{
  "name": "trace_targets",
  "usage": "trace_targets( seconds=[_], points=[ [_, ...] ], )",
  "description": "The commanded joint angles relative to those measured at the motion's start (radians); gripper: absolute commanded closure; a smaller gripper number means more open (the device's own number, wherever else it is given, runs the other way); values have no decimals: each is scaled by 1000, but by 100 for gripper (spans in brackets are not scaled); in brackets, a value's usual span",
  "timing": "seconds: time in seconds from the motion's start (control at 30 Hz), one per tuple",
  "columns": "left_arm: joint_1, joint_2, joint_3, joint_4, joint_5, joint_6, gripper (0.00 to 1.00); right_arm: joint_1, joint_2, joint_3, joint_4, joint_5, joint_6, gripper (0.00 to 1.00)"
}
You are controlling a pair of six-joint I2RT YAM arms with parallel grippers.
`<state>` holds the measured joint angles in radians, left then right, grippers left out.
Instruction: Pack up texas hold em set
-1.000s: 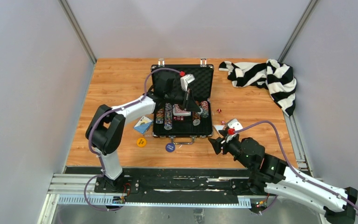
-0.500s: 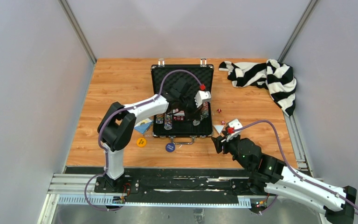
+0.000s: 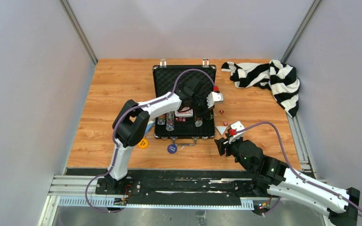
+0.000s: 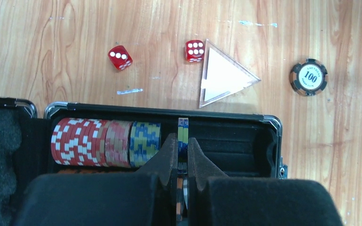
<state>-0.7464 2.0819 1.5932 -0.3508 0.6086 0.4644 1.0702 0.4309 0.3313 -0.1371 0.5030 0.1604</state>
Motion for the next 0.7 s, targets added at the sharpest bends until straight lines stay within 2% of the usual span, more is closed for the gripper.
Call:
trace_targets(
  seconds=[0.0, 0.53, 0.67],
  points=[
    [-13, 51, 84, -100, -14, 43, 100, -12, -25, -18, -2, 30, -3, 44],
    [-13, 117, 122, -164, -68, 58, 98, -35, -8, -31, 0, 4, -6, 44],
    [-13, 139, 142, -151, -82, 26, 88, -38, -9, -33, 1, 3, -4, 44]
  ],
)
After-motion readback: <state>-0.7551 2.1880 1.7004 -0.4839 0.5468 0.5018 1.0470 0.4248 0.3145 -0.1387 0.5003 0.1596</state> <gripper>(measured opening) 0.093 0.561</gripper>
